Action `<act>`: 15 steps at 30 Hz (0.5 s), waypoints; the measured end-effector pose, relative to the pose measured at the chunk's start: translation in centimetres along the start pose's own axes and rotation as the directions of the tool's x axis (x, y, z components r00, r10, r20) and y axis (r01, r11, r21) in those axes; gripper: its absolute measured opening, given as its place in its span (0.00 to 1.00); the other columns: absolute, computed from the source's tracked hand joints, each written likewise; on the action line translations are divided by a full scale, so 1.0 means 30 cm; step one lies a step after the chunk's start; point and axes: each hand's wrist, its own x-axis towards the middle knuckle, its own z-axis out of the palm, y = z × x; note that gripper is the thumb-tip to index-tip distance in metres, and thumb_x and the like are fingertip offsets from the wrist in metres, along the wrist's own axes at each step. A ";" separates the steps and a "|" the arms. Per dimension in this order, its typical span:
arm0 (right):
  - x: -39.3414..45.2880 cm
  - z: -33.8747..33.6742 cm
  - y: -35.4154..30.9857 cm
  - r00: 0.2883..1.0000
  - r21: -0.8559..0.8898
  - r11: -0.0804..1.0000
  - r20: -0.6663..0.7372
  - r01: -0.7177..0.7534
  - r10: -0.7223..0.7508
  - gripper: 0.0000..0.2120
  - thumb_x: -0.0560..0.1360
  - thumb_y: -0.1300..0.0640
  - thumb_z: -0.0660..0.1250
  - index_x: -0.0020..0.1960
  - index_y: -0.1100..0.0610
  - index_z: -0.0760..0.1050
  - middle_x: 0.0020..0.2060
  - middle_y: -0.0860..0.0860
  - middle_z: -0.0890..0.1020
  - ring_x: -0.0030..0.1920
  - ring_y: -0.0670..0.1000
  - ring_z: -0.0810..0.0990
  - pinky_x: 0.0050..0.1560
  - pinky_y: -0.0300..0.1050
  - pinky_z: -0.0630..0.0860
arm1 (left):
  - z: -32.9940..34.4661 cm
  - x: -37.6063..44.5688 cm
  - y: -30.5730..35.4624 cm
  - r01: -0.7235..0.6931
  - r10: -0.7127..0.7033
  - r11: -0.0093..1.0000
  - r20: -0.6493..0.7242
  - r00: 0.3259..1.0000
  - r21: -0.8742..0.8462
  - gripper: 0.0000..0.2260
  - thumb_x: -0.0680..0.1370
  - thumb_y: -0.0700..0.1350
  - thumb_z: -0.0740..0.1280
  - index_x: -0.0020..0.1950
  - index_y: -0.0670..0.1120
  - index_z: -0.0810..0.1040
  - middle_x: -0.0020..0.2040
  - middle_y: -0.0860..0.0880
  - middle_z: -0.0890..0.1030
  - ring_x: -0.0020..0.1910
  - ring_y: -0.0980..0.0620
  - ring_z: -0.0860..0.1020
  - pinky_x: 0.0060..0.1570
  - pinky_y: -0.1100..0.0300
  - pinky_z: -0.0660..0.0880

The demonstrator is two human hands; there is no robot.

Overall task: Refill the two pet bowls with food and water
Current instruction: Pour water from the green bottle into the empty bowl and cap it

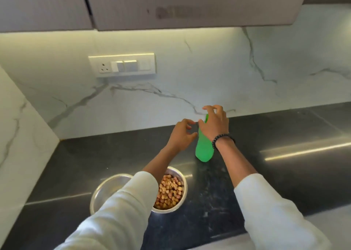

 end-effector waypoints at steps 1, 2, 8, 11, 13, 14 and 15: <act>0.025 0.006 0.043 0.999 -0.052 0.998 0.029 -0.024 0.025 0.24 0.75 0.50 0.70 0.69 0.51 0.72 0.69 0.56 0.68 0.69 0.59 0.69 0.67 0.57 0.68 | 0.049 0.029 -0.008 0.024 -0.024 1.000 0.016 1.000 -0.017 0.21 0.75 0.43 0.74 0.66 0.45 0.73 0.61 0.42 0.76 0.53 0.51 0.76 0.51 0.60 0.73; 0.049 0.014 0.084 0.997 -0.090 0.995 0.067 -0.041 0.047 0.26 0.75 0.48 0.70 0.71 0.50 0.69 0.71 0.57 0.66 0.70 0.60 0.67 0.68 0.58 0.67 | 0.096 0.058 -0.015 0.045 -0.044 0.998 0.030 0.999 -0.034 0.23 0.74 0.44 0.75 0.66 0.45 0.73 0.62 0.42 0.75 0.54 0.51 0.76 0.52 0.59 0.73; 0.136 0.071 0.220 0.966 -0.061 0.997 0.254 -0.042 0.056 0.31 0.75 0.39 0.67 0.72 0.46 0.60 0.62 0.57 0.76 0.60 0.61 0.77 0.54 0.55 0.76 | 0.282 0.183 -0.047 0.101 -0.100 0.993 0.031 0.995 -0.064 0.37 0.68 0.48 0.79 0.72 0.44 0.66 0.65 0.44 0.69 0.65 0.46 0.71 0.64 0.48 0.73; 0.156 0.102 0.230 0.973 -0.081 0.997 0.232 0.017 0.002 0.32 0.71 0.32 0.66 0.67 0.47 0.62 0.57 0.55 0.75 0.56 0.60 0.78 0.47 0.52 0.75 | 0.319 0.222 -0.080 0.118 -0.122 0.983 -0.019 0.992 -0.143 0.41 0.66 0.46 0.81 0.73 0.46 0.63 0.66 0.45 0.66 0.62 0.49 0.71 0.60 0.54 0.72; 0.160 0.122 0.222 0.973 -0.134 0.988 0.225 0.076 -0.044 0.34 0.70 0.29 0.64 0.66 0.49 0.63 0.57 0.54 0.74 0.55 0.59 0.79 0.47 0.52 0.75 | 0.325 0.233 -0.099 0.123 -0.131 0.969 -0.022 0.991 -0.213 0.43 0.64 0.45 0.82 0.72 0.48 0.62 0.68 0.46 0.68 0.62 0.52 0.72 0.62 0.52 0.74; 0.166 0.128 0.216 0.974 -0.156 0.981 0.211 0.111 -0.076 0.34 0.70 0.29 0.63 0.66 0.50 0.64 0.57 0.53 0.75 0.54 0.58 0.80 0.46 0.52 0.75 | 0.326 0.238 -0.109 0.112 -0.121 0.961 -0.022 0.992 -0.252 0.42 0.63 0.44 0.83 0.70 0.50 0.64 0.67 0.47 0.70 0.62 0.51 0.74 0.63 0.50 0.76; 0.171 0.129 0.209 0.975 -0.168 0.975 0.193 0.145 -0.112 0.34 0.70 0.29 0.63 0.65 0.51 0.66 0.56 0.52 0.75 0.52 0.58 0.80 0.46 0.51 0.75 | 0.325 0.238 -0.116 0.098 -0.109 0.953 -0.022 0.994 -0.286 0.40 0.62 0.44 0.83 0.67 0.51 0.64 0.65 0.48 0.73 0.62 0.51 0.76 0.62 0.48 0.77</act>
